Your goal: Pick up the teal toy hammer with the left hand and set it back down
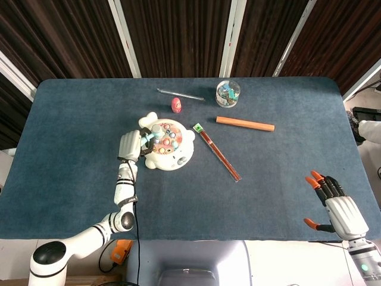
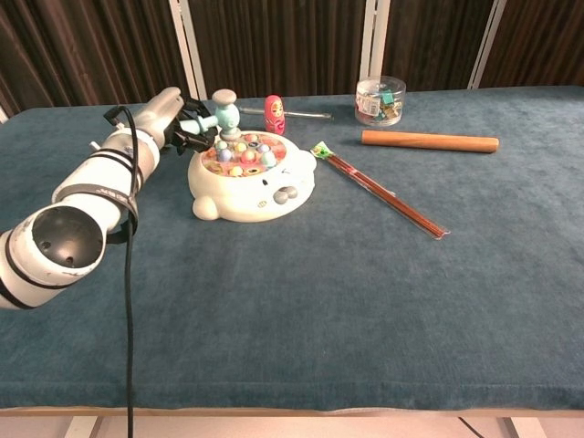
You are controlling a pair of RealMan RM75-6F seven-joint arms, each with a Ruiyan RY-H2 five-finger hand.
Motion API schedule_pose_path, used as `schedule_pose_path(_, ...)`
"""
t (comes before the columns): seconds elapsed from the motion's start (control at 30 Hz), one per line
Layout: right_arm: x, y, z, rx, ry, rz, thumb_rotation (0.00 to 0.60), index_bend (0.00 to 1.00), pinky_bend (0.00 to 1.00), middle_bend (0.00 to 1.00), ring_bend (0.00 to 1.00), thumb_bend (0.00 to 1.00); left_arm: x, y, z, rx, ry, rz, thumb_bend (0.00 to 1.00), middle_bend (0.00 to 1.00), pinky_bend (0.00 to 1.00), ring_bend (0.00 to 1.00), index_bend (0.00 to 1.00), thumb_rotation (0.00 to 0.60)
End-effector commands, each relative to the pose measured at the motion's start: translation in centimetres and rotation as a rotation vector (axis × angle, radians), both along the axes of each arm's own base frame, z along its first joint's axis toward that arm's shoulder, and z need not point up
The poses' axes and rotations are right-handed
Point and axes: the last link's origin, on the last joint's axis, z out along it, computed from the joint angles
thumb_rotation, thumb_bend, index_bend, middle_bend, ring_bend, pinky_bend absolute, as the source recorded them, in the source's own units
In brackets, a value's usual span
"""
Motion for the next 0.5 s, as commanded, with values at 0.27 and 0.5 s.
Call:
schedule_pose_path(0.27,-0.1,0.2,0.4,-0.001,-0.011,0.008,0.600,0.00,0.00,0.00,0.00,0.27,1.5,-0.6,-1.3,-0.048,-0.006,-0.005,0.91,0.91,1.00,1.00,0.78,0.600)
schedule_pose_path(0.5,-0.1,0.4,0.6,-0.001,-0.016,0.016,0.600,0.00,0.00,0.00,0.00,0.27,1.9,-0.7,-1.9,-0.079,-0.011,0.014,0.91,0.91,1.00,1.00,0.78,0.600)
